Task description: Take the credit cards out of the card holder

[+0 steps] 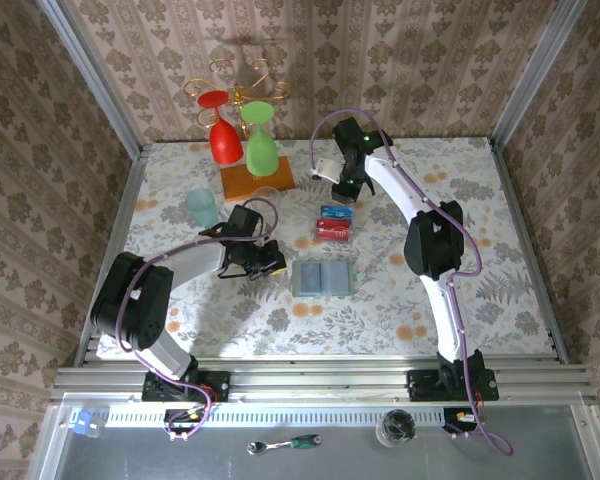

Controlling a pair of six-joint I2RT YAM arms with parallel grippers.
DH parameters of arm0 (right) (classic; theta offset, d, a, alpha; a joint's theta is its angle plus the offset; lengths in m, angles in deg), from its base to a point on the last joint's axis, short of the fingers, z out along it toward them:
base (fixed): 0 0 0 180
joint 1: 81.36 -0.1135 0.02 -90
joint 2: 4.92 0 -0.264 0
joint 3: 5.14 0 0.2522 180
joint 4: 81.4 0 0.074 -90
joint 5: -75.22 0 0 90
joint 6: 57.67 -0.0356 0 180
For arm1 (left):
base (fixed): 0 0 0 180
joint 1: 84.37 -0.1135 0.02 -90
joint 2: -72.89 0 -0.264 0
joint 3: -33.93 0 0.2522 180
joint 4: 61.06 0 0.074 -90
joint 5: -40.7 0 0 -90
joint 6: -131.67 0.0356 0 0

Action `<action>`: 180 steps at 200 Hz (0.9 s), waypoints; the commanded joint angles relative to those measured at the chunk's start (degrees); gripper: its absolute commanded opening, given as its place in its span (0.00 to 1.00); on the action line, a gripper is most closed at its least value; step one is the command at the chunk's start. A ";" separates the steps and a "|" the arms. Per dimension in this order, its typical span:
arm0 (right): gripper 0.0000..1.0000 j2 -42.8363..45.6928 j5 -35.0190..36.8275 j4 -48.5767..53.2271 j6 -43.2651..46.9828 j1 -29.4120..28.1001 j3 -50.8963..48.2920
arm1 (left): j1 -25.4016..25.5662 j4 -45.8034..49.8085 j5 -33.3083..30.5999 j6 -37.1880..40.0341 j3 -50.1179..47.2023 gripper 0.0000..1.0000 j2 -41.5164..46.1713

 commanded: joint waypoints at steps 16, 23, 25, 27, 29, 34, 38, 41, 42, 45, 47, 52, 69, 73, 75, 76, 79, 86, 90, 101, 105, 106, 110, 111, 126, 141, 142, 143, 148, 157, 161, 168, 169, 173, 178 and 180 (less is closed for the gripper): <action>0.20 2.54 0.85 -3.36 -4.57 0.19 -1.87 | -0.38 0.00 0.46 -0.01 0.81 0.06 -0.67; 0.21 2.83 0.82 -4.38 -5.31 0.20 -2.76 | -0.32 -0.13 0.45 0.06 0.89 0.06 -0.79; 0.21 2.90 0.85 -4.72 -5.49 0.16 -2.94 | -0.28 -0.11 0.50 0.06 0.92 0.06 -0.77; 0.21 2.99 0.81 -5.07 -5.66 0.17 -3.14 | -0.24 -0.11 0.51 0.06 0.93 0.06 -0.79; 0.21 3.12 0.85 -5.38 -5.84 0.20 -3.38 | -0.24 -0.15 0.52 0.06 0.93 0.06 -0.77; 0.21 3.34 0.94 -6.19 -6.22 0.14 -3.97 | -0.23 -0.11 0.56 0.06 0.98 0.06 -0.88; 0.22 3.41 1.10 -6.82 -6.49 0.20 -4.42 | -0.14 -0.19 0.60 0.07 0.99 0.06 -0.92; 0.22 3.45 1.31 -7.16 -6.60 0.21 -4.64 | -0.14 -0.20 0.60 0.06 0.94 0.06 -0.92; 0.22 3.45 1.35 -7.29 -6.66 0.21 -4.73 | -0.14 -0.20 0.60 0.02 0.94 0.06 -0.93; 0.23 3.44 1.50 -7.70 -6.78 0.21 -4.99 | -0.14 -0.30 0.53 -0.02 0.90 0.06 -0.94; 0.23 3.45 1.59 -7.88 -6.86 0.21 -5.10 | -0.14 -0.29 0.59 -0.03 0.91 0.06 -0.98; 0.24 3.41 1.93 -8.42 -7.02 0.20 -5.45 | -0.06 -0.33 0.60 0.02 0.88 0.06 -0.96; 0.26 2.87 2.18 -9.34 -7.24 0.21 -5.88 | 0.03 -0.46 0.68 -0.01 0.68 0.06 -1.09; 0.26 2.68 2.04 -9.43 -7.24 0.20 -5.83 | 0.03 -0.61 0.69 -0.08 0.64 0.06 -1.04; 0.26 2.60 2.08 -9.43 -7.24 0.21 -5.86 | 0.03 -0.61 0.69 -0.04 0.55 0.06 -1.10; 0.26 2.50 2.09 -9.43 -7.24 0.21 -5.91 | 0.03 -0.58 0.69 -0.08 0.52 0.06 -1.06; 0.26 2.34 2.02 -9.39 -7.25 0.20 -5.93 | 0.03 -0.60 0.63 -0.05 0.58 0.06 -1.10; 0.26 2.00 2.09 -9.52 -7.33 0.16 -5.92 | 0.08 -0.75 0.69 -0.20 0.42 0.06 -1.11; 0.26 1.89 2.03 -9.48 -7.35 0.19 -6.01 | 0.14 -0.80 0.64 -0.29 0.34 0.06 -1.04; 0.27 1.39 2.00 -9.43 -7.41 0.16 -6.21 | 0.12 -0.98 0.69 -0.37 0.23 0.06 -1.04; 0.27 1.22 1.91 -9.43 -7.42 0.08 -6.38 | 0.12 -1.01 0.65 -0.45 0.15 0.06 -1.03; 0.27 1.20 1.91 -9.43 -7.42 0.05 -6.43 | 0.12 -1.04 0.67 -0.46 0.15 0.06 -1.03; 0.27 1.10 1.92 -9.43 -7.42 0.10 -6.66 | 0.12 -1.07 0.63 -0.41 0.14 0.06 -1.11; 0.27 1.09 1.87 -9.39 -7.38 0.06 -6.70 | 0.12 -1.03 0.66 -0.44 0.10 0.06 -1.07; 0.27 1.07 1.54 -9.65 -7.35 -0.14 -7.89 | 0.12 -1.27 0.66 -0.56 0.06 0.06 -1.12; 0.27 1.42 1.22 -10.20 -7.33 -0.40 -9.33 | 0.21 -1.41 0.76 -0.60 0.05 0.06 -1.31; 0.27 1.43 1.17 -10.17 -7.33 -0.40 -9.45 | 0.21 -1.37 0.77 -0.58 0.05 0.06 -1.34; 0.27 1.43 1.15 -10.24 -7.33 -0.41 -9.50 | 0.21 -1.36 0.77 -0.57 0.05 0.06 -1.36; 0.28 1.54 1.13 -10.38 -7.38 -0.49 -9.81 | 0.21 -1.30 0.77 -0.60 0.06 0.06 -1.38; 0.28 1.77 1.10 -10.55 -7.48 -0.62 -10.15 | 0.21 -1.32 0.78 -0.58 0.06 0.06 -1.30; 0.28 1.86 1.12 -10.61 -7.50 -0.61 -10.26 | 0.27 -1.26 0.71 -0.61 0.07 0.06 -1.29; 0.28 2.09 1.23 -10.86 -7.67 -0.61 -10.39 | 0.29 -1.25 0.75 -0.51 0.06 0.06 -1.27; 0.28 2.11 1.31 -10.90 -7.68 -0.60 -10.41 | 0.29 -1.25 0.76 -0.54 0.10 0.06 -1.28; 0.28 2.26 1.45 -11.07 -7.72 -0.59 -10.47 | 0.29 -1.30 0.78 -0.58 0.06 0.06 -1.23; 0.28 2.52 1.56 -11.28 -7.89 -0.69 -10.52 | 0.29 -1.27 0.74 -0.56 0.05 0.06 -1.20; 0.28 2.61 1.74 -11.39 -7.98 -0.68 -10.52 | 0.29 -1.26 0.77 -0.54 0.01 0.06 -1.16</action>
